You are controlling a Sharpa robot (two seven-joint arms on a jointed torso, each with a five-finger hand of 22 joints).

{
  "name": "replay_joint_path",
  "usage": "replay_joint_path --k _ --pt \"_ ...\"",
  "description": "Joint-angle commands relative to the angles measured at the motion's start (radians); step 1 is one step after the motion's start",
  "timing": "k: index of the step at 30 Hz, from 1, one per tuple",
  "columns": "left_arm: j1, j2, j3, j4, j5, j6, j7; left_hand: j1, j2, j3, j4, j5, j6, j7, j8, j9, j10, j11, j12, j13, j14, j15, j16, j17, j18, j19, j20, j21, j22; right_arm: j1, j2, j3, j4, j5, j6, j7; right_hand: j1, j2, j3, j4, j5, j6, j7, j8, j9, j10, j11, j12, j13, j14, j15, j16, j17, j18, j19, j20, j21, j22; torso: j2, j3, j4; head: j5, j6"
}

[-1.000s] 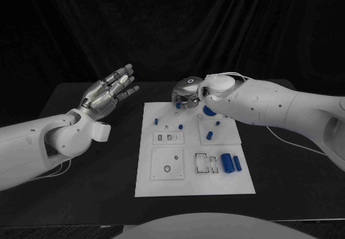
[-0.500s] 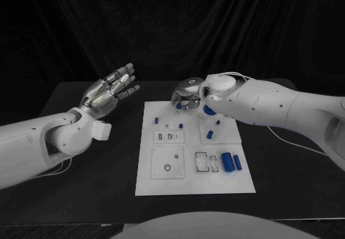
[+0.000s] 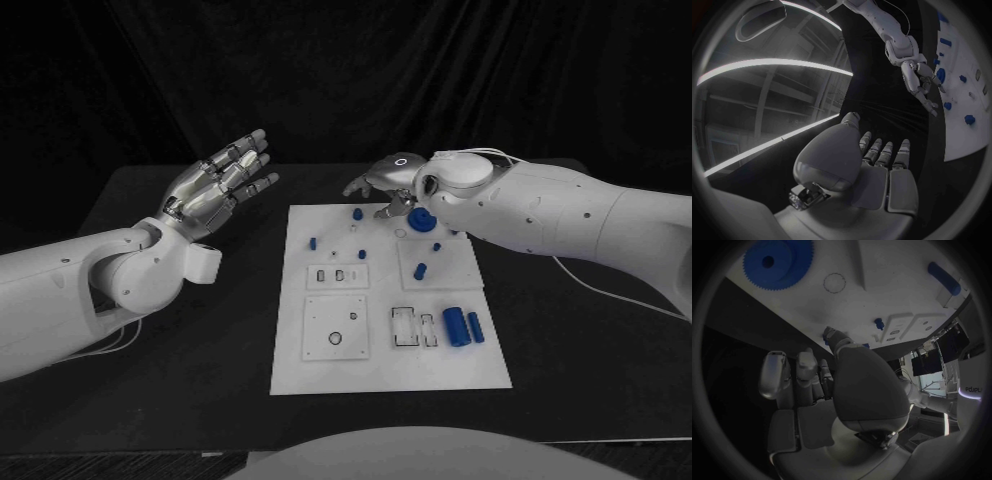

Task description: Assemble the parts on the task board

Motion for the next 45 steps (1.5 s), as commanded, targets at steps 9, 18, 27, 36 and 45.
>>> replay_joint_path --k 9,18,27,36,45 --pt "0.001 -0.011 0.001 0.001 0.001 0.014 0.004 0.008 0.001 0.005 -0.005 0.007 0.008 0.010 0.003 0.002 0.001 0.001 0.004 0.000 0.001 -0.007 0.002 0.000 0.018 -0.002 0.001 -0.001 -0.001 0.046 -0.206 0.000 0.206 0.108 -0.204 0.068 0.050 0.000 0.025 0.032 -0.017 0.295 0.059 0.071 0.029 0.311 -0.046 0.242 0.100 -0.185 -0.021 -0.251 -0.348 0.071 -0.189 -0.021 -0.256 -0.173 0.000 -0.0005 -0.0013 0.006 0.005" --pt "0.001 -0.006 0.001 -0.006 0.001 0.018 -0.003 0.032 0.004 0.034 -0.021 0.026 0.063 0.051 0.018 0.009 0.025 0.018 0.048 0.008 0.026 -0.005 0.037 0.010 0.019 0.002 -0.001 0.001 0.000 0.055 -0.289 0.000 0.249 0.116 -0.083 -0.026 -0.073 0.010 -0.061 0.108 -0.092 0.402 0.103 0.079 0.073 0.702 -0.112 1.185 1.136 0.126 -0.061 0.144 0.365 0.007 0.035 -0.060 -0.059 0.025 -0.001 -0.0005 -0.0015 0.003 0.009" --pt "0.001 -0.002 0.001 -0.008 0.001 0.025 -0.007 0.033 0.004 0.036 -0.021 0.028 0.065 0.050 0.018 0.009 0.026 0.020 0.051 0.009 0.025 -0.005 0.037 0.010 0.019 0.002 -0.001 0.001 0.000 0.028 -0.302 0.000 0.216 0.111 -0.060 -0.060 -0.173 -0.013 -0.107 0.176 -0.099 0.396 0.116 0.085 0.114 0.859 -0.105 1.294 1.346 0.248 -0.060 0.322 0.679 -0.071 0.229 -0.061 0.250 0.263 -0.002 -0.0003 -0.0030 0.007 0.009" --pt "0.000 0.002 0.001 -0.012 0.001 0.028 -0.005 0.034 0.003 0.036 -0.021 0.029 0.065 0.050 0.019 0.009 0.025 0.020 0.050 0.008 0.025 -0.004 0.036 0.009 0.019 0.002 -0.001 0.001 0.000 0.016 -0.306 0.000 0.209 0.100 -0.004 -0.088 -0.187 -0.029 -0.096 0.175 -0.089 0.349 0.132 0.049 0.094 0.859 -0.093 1.294 1.346 0.248 -0.052 0.322 0.679 -0.071 0.229 -0.054 0.250 0.263 0.000 0.0007 0.0014 0.000 0.015" --pt "0.000 0.004 0.001 -0.017 0.001 0.029 -0.003 0.035 0.003 0.039 -0.021 0.031 0.061 0.048 0.018 0.008 0.022 0.019 0.048 0.008 0.024 -0.001 0.036 0.009 0.019 0.002 -0.001 0.001 0.000 -0.002 -0.309 0.000 0.203 0.088 -0.013 -0.090 -0.145 -0.028 -0.089 0.172 -0.038 0.341 0.141 0.037 0.081 0.859 -0.084 1.294 1.346 0.248 -0.045 0.322 0.679 -0.071 0.229 -0.046 0.250 0.263 0.000 -0.0002 0.0000 -0.001 0.016"
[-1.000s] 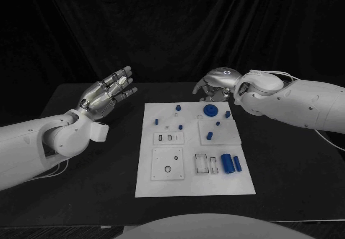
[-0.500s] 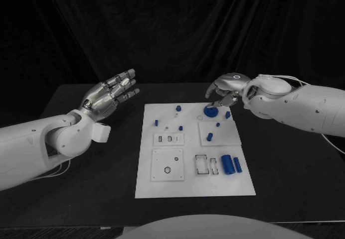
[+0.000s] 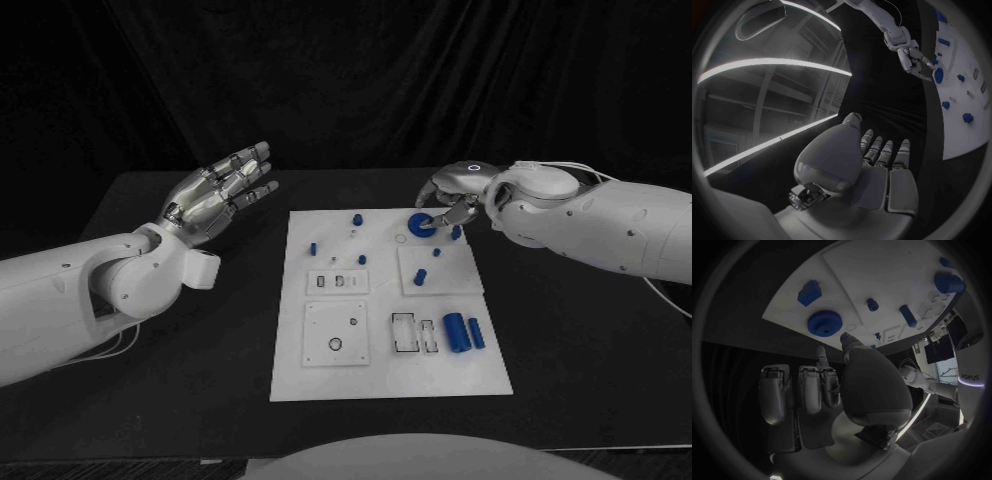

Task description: Assemble the parts on the task board

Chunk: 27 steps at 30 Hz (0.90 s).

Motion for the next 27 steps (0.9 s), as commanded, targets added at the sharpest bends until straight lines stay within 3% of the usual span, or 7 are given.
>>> replay_joint_path --k 1,5,10,17,19,22,27 --pt "0.000 0.003 0.001 -0.002 0.001 0.013 0.013 0.010 -0.002 0.006 -0.002 0.004 0.002 -0.003 0.003 0.001 0.003 -0.001 0.003 0.000 0.004 0.004 0.001 0.000 0.019 0.002 -0.001 0.001 0.000 -0.005 -0.002 0.001 -0.004 -0.016 0.014 -0.029 0.019 0.003 0.010 -0.001 0.033 -0.005 0.005 -0.009 -0.006 0.102 0.009 0.002 0.263 0.105 0.008 0.002 0.263 -0.007 0.102 0.010 0.003 0.263 -0.001 -0.0007 -0.0002 -0.001 -0.001" --pt "0.000 0.004 0.001 -0.003 0.001 0.015 0.012 0.010 -0.002 0.007 -0.002 0.004 0.002 -0.003 0.003 0.000 0.002 -0.002 0.003 0.000 0.004 0.005 0.002 0.000 0.019 0.002 -0.001 0.001 0.000 -0.007 -0.001 0.001 -0.008 -0.017 0.023 -0.031 0.043 0.010 0.019 -0.007 0.137 -0.004 0.008 -0.016 -0.019 0.102 0.013 0.002 0.263 0.105 0.012 0.002 0.263 -0.007 0.102 0.015 0.003 0.263 -0.001 -0.0008 0.0000 -0.003 -0.003" --pt "0.000 0.006 0.001 -0.004 0.001 0.018 0.011 0.010 -0.002 0.007 -0.002 0.004 0.002 -0.003 0.003 0.000 0.002 -0.002 0.003 0.000 0.004 0.005 0.002 0.000 0.019 0.002 -0.001 0.001 0.000 -0.010 0.003 0.001 -0.014 -0.017 0.032 -0.032 0.047 0.011 0.021 -0.008 0.162 -0.002 0.009 -0.017 -0.022 0.102 0.013 0.002 0.263 0.105 0.012 0.002 0.263 -0.007 0.102 0.015 0.003 0.263 0.000 -0.0003 0.0002 -0.003 -0.003" --pt "0.000 0.007 0.001 -0.005 0.001 0.020 0.009 0.010 -0.002 0.008 -0.001 0.004 0.002 -0.002 0.003 0.000 0.000 -0.003 0.002 0.000 0.004 0.006 0.002 0.000 0.019 0.002 0.000 0.001 0.000 -0.013 0.007 0.001 -0.020 -0.018 0.036 -0.032 0.044 0.007 0.016 -0.006 0.135 0.003 0.013 -0.017 -0.026 0.102 0.017 0.002 0.263 0.105 0.015 0.002 0.263 -0.007 0.102 0.018 0.003 0.263 0.000 -0.0004 0.0000 -0.002 -0.003" --pt "0.000 0.007 0.001 -0.006 0.001 0.021 0.009 0.010 -0.002 0.008 -0.001 0.004 0.001 -0.002 0.003 0.000 0.000 -0.003 0.002 0.000 0.004 0.006 0.002 0.000 0.019 0.002 0.000 0.001 0.000 -0.014 0.009 0.001 -0.023 -0.018 0.037 -0.032 0.045 0.007 0.014 -0.005 0.111 0.005 0.014 -0.017 -0.028 0.102 0.017 0.002 0.263 0.105 0.016 0.002 0.263 -0.007 0.102 0.019 0.003 0.263 0.000 -0.0001 0.0009 -0.003 -0.004" --pt "0.000 0.008 0.001 -0.006 0.001 0.023 0.007 0.010 -0.002 0.008 -0.001 0.004 0.000 -0.002 0.002 0.000 0.000 -0.004 0.002 0.000 0.004 0.006 0.002 0.000 0.019 0.003 0.000 0.001 0.000 -0.016 0.013 0.001 -0.029 -0.018 0.038 -0.033 0.042 0.003 0.004 -0.001 0.029 0.013 0.015 -0.015 -0.032 0.102 0.019 0.002 0.263 0.105 0.018 0.002 0.263 -0.007 0.102 0.021 0.003 0.263 0.000 0.0000 0.0003 -0.003 -0.005" --pt "-0.001 0.009 0.001 -0.007 0.001 0.025 0.006 0.010 -0.002 0.008 -0.001 0.004 0.000 -0.002 0.002 0.000 0.000 -0.004 0.002 0.000 0.004 0.006 0.002 0.000 0.019 0.003 0.000 0.002 0.001 -0.018 0.020 0.001 -0.035 -0.018 0.037 -0.038 0.045 0.002 0.002 -0.001 0.004 0.016 0.015 -0.014 -0.033 0.102 0.019 0.002 0.263 0.105 0.018 0.002 0.263 -0.007 0.102 0.022 0.003 0.263 -0.001 -0.0002 0.0001 -0.003 -0.006"
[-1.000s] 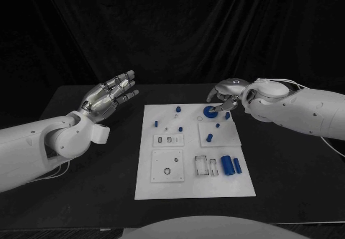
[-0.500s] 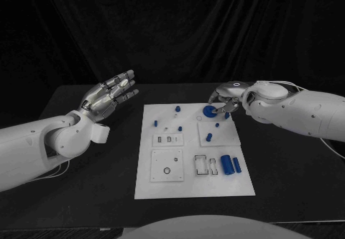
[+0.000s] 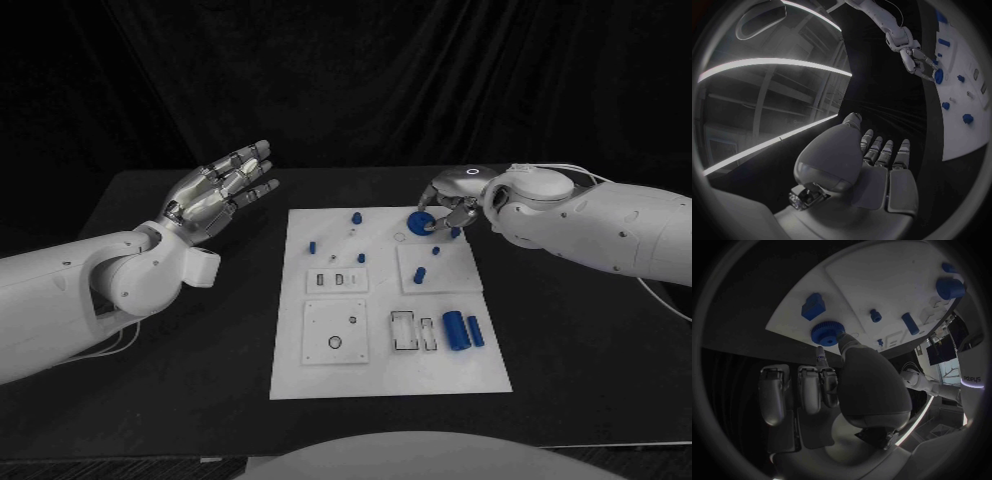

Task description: Assemble the parts on the task board

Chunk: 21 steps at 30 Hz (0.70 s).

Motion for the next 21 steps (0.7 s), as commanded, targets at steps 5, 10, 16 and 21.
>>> replay_joint_path --k 5,10,16,21 --pt "-0.001 0.003 0.001 0.001 0.001 0.019 0.007 0.010 -0.002 0.005 0.001 0.004 0.000 -0.002 0.002 0.000 0.000 -0.004 0.002 0.000 0.001 0.003 0.002 0.000 0.019 0.003 0.000 0.002 0.001 -0.006 0.013 0.000 -0.019 -0.008 0.007 -0.026 0.024 0.006 0.003 -0.005 0.013 0.022 0.003 0.009 0.002 0.106 0.011 0.003 0.263 0.106 0.007 0.003 0.263 -0.008 0.102 0.008 0.003 0.263 0.000 -0.0001 -0.0001 0.000 -0.003" --pt "-0.001 0.003 0.001 0.002 0.001 0.023 0.005 0.010 -0.002 0.005 0.001 0.004 0.000 -0.002 0.002 0.000 0.000 -0.004 0.002 0.000 0.001 0.003 0.002 0.000 0.019 0.003 0.000 0.002 0.001 -0.010 0.022 0.000 -0.033 -0.008 0.013 -0.025 0.047 0.016 0.013 -0.020 0.075 0.056 0.000 0.028 0.014 0.106 0.009 0.003 0.263 0.106 0.005 0.003 0.263 -0.008 0.102 0.008 0.003 0.263 0.000 -0.0001 0.0003 0.000 -0.004" --pt "-0.002 0.004 0.001 0.001 0.001 0.025 0.003 0.010 -0.002 0.006 0.001 0.004 0.000 -0.001 0.002 0.000 -0.001 -0.005 0.002 0.000 0.001 0.004 0.002 0.000 0.019 0.004 0.001 0.002 0.001 -0.016 0.027 0.000 -0.038 -0.008 0.022 -0.025 0.068 0.023 0.024 -0.048 0.142 0.103 -0.005 0.067 0.041 0.106 0.004 0.003 0.263 0.106 0.001 0.003 0.263 -0.007 0.101 0.003 0.002 0.263 0.000 0.0000 0.0000 -0.001 -0.008" --pt "-0.002 0.006 0.001 0.001 0.001 0.028 0.000 0.010 -0.002 0.007 0.002 0.004 0.000 0.000 0.003 0.000 -0.002 -0.006 0.002 0.000 0.001 0.004 0.002 0.000 0.019 0.005 0.001 0.003 0.001 -0.018 0.029 0.000 -0.040 -0.008 0.034 -0.027 0.085 0.029 0.032 -0.072 0.170 0.111 -0.008 0.087 0.060 0.106 0.001 0.003 0.263 0.106 -0.001 0.003 0.263 -0.005 0.095 0.002 -0.006 0.259 0.000 0.0003 0.0006 -0.001 -0.010"
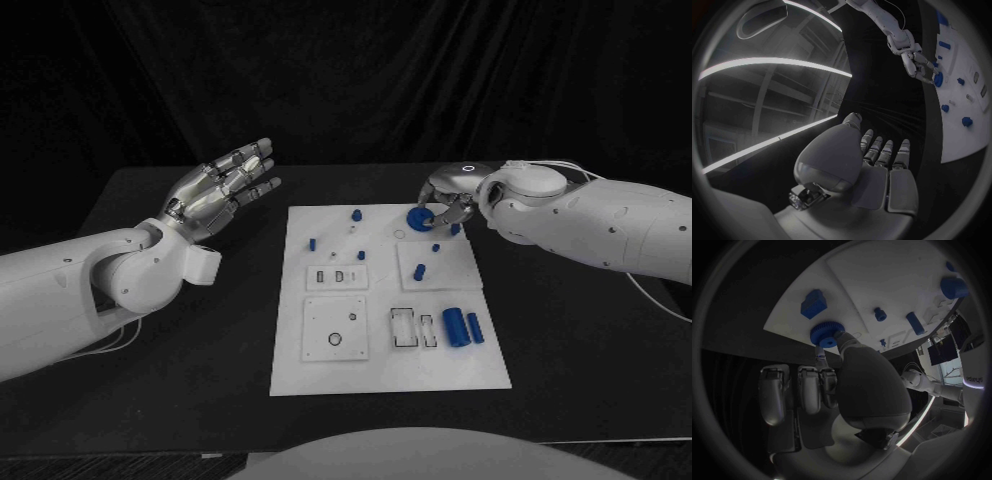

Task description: Assemble the parts on the task board

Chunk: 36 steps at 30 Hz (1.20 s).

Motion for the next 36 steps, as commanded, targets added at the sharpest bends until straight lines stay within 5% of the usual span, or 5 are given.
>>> replay_joint_path --k 1,14,21,36 --pt "-0.001 0.002 0.001 0.001 0.001 0.018 0.006 0.010 -0.002 0.007 0.002 0.004 0.000 0.000 0.003 0.001 -0.002 -0.006 0.002 0.000 0.001 0.004 0.002 0.000 0.019 0.005 0.001 0.003 0.001 -0.010 0.000 -0.004 -0.004 -0.010 0.031 -0.021 0.027 0.011 0.007 -0.017 0.013 0.014 -0.006 0.016 0.036 0.102 -0.002 0.003 0.263 0.106 -0.001 0.003 0.263 -0.004 0.098 -0.002 -0.007 0.259 0.000 0.0002 0.0002 -0.001 -0.001" --pt "-0.003 0.003 0.001 -0.001 0.001 0.022 0.003 0.010 -0.002 0.008 0.002 0.004 0.000 0.001 0.003 0.000 -0.003 -0.007 0.002 0.000 0.000 0.005 0.002 0.000 0.019 0.006 0.002 0.004 0.002 -0.008 -0.012 -0.004 0.033 -0.010 -0.015 -0.011 0.025 0.017 0.009 -0.027 0.019 0.029 -0.002 0.038 0.056 0.102 0.000 0.003 0.263 0.106 0.000 0.003 0.263 -0.003 0.095 -0.002 -0.011 0.257 0.000 0.0002 -0.0006 0.003 0.002" --pt "-0.003 0.003 0.001 0.002 0.001 0.023 -0.001 0.011 -0.002 0.010 0.002 0.005 0.002 0.003 0.003 0.001 -0.003 -0.008 0.003 0.000 0.001 0.006 0.004 0.000 0.019 0.005 0.002 0.003 0.001 0.020 -0.013 -0.004 0.094 -0.009 -0.050 -0.009 0.018 0.017 0.007 -0.025 0.019 0.026 0.000 0.039 0.058 0.102 0.001 0.003 0.263 0.106 0.001 0.003 0.263 -0.003 0.095 -0.001 -0.011 0.257 -0.001 -0.0001 -0.0003 0.004 0.001" --pt "-0.003 0.009 0.001 -0.004 0.001 0.030 -0.011 0.011 -0.002 0.011 0.001 0.005 0.001 0.003 0.003 0.001 -0.004 -0.009 0.003 0.000 0.002 0.007 0.005 0.001 0.019 0.007 0.003 0.004 0.002 0.047 0.072 -0.004 0.115 0.000 -0.039 0.008 0.010 0.016 0.006 -0.021 0.017 0.015 0.003 0.037 0.060 0.102 0.003 0.003 0.263 0.106 0.003 0.003 0.263 -0.003 0.095 0.000 -0.012 0.257 0.000 -0.0003 0.0003 0.003 -0.001"
